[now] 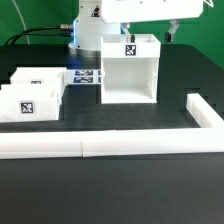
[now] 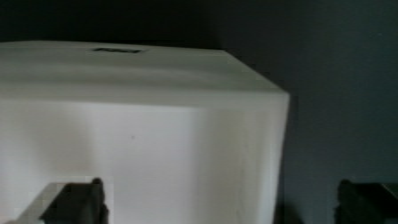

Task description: Assemble drawer

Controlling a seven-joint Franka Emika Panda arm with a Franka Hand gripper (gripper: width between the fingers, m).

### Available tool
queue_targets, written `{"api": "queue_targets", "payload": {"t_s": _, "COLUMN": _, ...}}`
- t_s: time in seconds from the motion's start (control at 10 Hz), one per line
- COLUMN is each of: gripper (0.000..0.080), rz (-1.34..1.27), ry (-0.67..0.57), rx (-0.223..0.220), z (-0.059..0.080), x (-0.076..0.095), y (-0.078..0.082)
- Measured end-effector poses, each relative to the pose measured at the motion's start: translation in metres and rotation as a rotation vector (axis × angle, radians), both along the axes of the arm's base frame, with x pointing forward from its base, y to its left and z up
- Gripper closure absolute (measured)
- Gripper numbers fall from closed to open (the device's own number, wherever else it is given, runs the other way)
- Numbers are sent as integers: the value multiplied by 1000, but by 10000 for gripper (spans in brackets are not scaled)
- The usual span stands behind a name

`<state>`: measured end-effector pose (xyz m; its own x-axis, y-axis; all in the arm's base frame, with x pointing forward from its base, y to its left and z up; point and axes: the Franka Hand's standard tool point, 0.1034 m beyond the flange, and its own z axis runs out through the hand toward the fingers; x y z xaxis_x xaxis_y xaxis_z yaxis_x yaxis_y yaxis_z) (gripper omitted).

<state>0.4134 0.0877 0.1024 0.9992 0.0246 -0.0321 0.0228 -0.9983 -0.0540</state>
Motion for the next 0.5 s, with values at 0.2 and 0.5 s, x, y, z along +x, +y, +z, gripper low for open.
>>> {"api": "queue_targets", "payload": {"t_s": 0.2, "gripper": 150, "rz": -7, "ry": 0, "rx": 0, "z": -3, "x": 0, "y": -2}}
{"api": "queue_targets", "payload": {"t_s": 0.5, "gripper": 400, "rz": -6, "ry": 0, "rx": 0, "z": -3, "x": 0, "y": -2}}
